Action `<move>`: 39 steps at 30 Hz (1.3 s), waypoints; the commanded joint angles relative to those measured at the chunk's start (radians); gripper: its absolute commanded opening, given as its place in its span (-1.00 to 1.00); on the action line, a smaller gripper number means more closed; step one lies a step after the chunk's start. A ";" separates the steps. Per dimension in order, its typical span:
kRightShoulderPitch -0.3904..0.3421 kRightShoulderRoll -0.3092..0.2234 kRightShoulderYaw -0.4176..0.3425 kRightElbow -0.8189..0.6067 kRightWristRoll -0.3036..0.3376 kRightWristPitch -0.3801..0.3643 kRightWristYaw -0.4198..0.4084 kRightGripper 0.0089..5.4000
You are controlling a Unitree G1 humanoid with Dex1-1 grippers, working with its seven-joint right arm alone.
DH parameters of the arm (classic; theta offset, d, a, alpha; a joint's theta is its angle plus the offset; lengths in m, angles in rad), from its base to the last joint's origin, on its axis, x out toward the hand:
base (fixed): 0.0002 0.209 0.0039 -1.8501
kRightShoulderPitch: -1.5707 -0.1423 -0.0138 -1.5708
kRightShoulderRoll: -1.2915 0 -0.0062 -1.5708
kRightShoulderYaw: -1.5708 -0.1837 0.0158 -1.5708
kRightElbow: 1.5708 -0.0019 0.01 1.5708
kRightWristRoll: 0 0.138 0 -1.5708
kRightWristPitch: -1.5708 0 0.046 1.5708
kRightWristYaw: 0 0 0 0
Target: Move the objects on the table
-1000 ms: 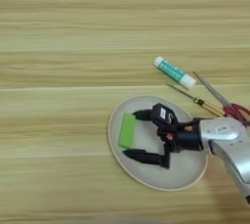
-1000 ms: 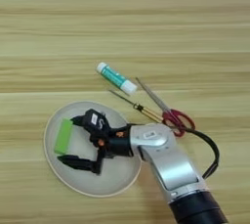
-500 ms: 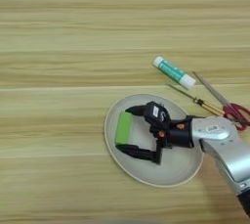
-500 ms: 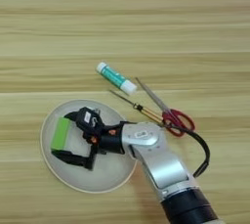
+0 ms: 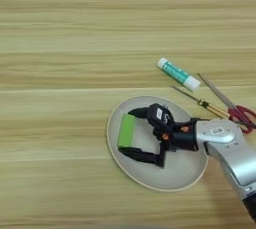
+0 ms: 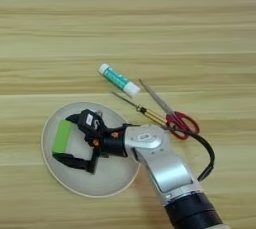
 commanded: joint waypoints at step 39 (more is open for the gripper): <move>-0.220 -0.075 -0.293 -0.078 0.177 0.113 -0.062 0.68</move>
